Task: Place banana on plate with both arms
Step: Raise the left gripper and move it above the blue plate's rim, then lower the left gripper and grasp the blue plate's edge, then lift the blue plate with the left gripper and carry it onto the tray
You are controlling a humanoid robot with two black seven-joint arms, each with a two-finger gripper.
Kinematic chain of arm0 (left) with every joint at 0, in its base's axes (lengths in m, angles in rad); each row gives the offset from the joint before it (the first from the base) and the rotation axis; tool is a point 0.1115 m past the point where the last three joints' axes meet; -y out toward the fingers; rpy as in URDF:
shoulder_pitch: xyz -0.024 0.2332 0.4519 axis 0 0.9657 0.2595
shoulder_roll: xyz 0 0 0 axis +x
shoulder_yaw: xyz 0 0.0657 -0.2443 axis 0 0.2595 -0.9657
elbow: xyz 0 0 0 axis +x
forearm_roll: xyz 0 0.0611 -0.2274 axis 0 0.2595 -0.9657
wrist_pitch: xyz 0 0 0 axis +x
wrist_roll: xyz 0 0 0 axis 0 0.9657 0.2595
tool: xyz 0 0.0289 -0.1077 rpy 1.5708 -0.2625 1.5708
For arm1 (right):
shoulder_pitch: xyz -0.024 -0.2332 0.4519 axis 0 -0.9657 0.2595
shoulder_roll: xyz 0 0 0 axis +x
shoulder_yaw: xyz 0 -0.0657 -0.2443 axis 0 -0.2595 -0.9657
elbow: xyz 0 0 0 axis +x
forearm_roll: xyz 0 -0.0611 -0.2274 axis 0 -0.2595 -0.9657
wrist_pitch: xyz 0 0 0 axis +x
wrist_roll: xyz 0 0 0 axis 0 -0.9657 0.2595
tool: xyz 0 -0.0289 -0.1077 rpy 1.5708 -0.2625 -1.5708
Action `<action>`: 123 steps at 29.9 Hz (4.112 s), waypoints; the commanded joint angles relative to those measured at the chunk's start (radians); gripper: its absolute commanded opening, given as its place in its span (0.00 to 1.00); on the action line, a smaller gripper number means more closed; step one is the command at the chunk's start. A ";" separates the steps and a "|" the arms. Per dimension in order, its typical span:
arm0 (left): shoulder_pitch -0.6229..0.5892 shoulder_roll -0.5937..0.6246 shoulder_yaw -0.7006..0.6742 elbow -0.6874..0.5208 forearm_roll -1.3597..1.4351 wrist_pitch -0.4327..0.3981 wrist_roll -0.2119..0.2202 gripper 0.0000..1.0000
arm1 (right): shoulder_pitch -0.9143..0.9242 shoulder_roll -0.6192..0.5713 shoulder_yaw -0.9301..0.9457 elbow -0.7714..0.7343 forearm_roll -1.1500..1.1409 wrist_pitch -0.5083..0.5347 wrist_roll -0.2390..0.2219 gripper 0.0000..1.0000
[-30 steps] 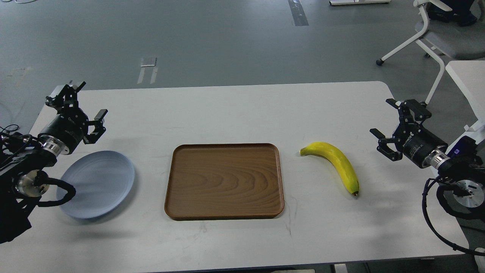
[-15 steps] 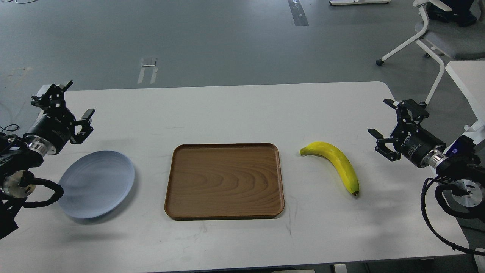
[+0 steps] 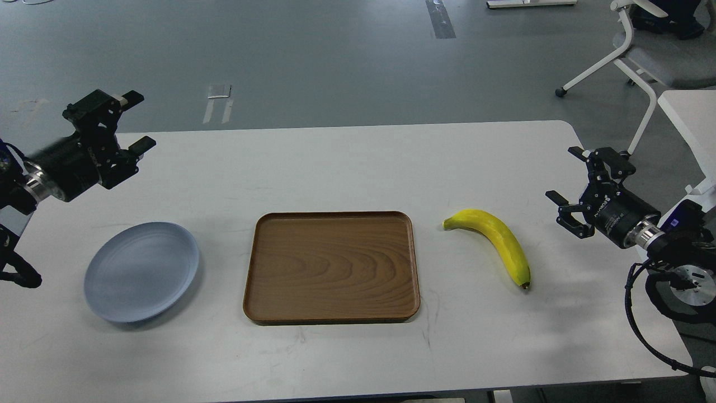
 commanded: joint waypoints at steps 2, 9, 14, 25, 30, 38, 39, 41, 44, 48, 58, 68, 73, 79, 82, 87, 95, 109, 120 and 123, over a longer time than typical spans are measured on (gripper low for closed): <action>0.001 0.071 -0.032 -0.184 0.334 0.000 0.000 0.99 | 0.001 0.000 -0.001 0.000 -0.001 0.000 0.000 1.00; 0.020 0.106 -0.016 -0.202 0.885 0.151 0.000 0.99 | 0.000 0.002 0.000 0.002 -0.003 0.000 0.000 1.00; 0.063 0.117 0.042 -0.114 1.063 0.321 0.000 0.99 | -0.004 0.005 -0.001 0.005 -0.003 0.000 0.000 1.00; 0.098 0.131 0.146 0.032 1.080 0.421 0.000 0.99 | -0.008 0.008 -0.001 0.005 -0.003 0.000 0.000 1.00; 0.135 0.114 0.148 0.103 1.077 0.435 0.000 0.99 | -0.011 0.006 -0.001 0.009 -0.003 0.000 0.000 1.00; 0.211 0.085 0.148 0.184 1.016 0.435 0.000 0.98 | -0.011 0.006 -0.001 0.009 -0.003 0.000 0.000 1.00; 0.219 0.084 0.148 0.186 1.011 0.435 0.000 0.98 | -0.011 0.006 -0.001 0.009 -0.003 0.000 0.000 1.00; 0.245 0.070 0.148 0.192 0.988 0.435 0.000 0.98 | -0.011 0.006 -0.001 0.011 -0.003 0.000 0.000 1.00; 0.261 0.062 0.148 0.195 0.968 0.435 0.000 0.96 | -0.011 0.005 -0.001 0.011 -0.003 0.000 0.000 1.00; 0.268 0.061 0.148 0.198 0.958 0.435 0.000 0.85 | -0.011 0.005 -0.001 0.009 -0.003 0.000 0.000 1.00; 0.273 0.059 0.146 0.201 0.950 0.438 0.000 0.00 | -0.013 0.008 -0.003 0.011 -0.003 0.000 0.000 1.00; 0.261 0.061 0.148 0.201 0.879 0.486 0.000 0.00 | -0.014 0.009 -0.003 0.011 -0.003 0.000 0.000 1.00; 0.256 0.061 0.148 0.193 0.878 0.484 0.000 0.00 | -0.014 0.008 -0.003 0.009 -0.003 0.000 0.000 1.00; 0.221 0.062 0.146 0.154 0.858 0.477 0.000 0.00 | -0.022 0.008 -0.003 0.009 -0.003 0.000 0.000 1.00; 0.143 0.077 0.146 0.050 0.846 0.451 0.000 0.00 | -0.022 0.006 -0.003 0.008 -0.003 0.000 0.000 1.00; 0.029 0.105 0.148 -0.083 0.852 0.392 0.000 0.00 | -0.022 0.000 -0.001 0.006 -0.003 0.000 0.000 1.00; -0.150 -0.016 0.194 -0.182 0.875 0.282 0.000 0.00 | -0.022 0.000 -0.001 0.003 -0.003 0.000 0.000 1.00; -0.229 -0.438 0.356 0.073 1.016 0.280 0.000 0.00 | -0.020 -0.002 -0.001 0.000 -0.004 0.000 0.000 1.00; -0.232 -0.539 0.419 0.243 1.014 0.283 0.000 0.00 | -0.022 -0.006 -0.001 0.000 -0.004 0.000 0.000 1.00; -0.229 -0.539 0.419 0.243 1.014 0.285 0.000 0.00 | -0.022 -0.005 -0.001 0.000 -0.004 0.000 0.000 1.00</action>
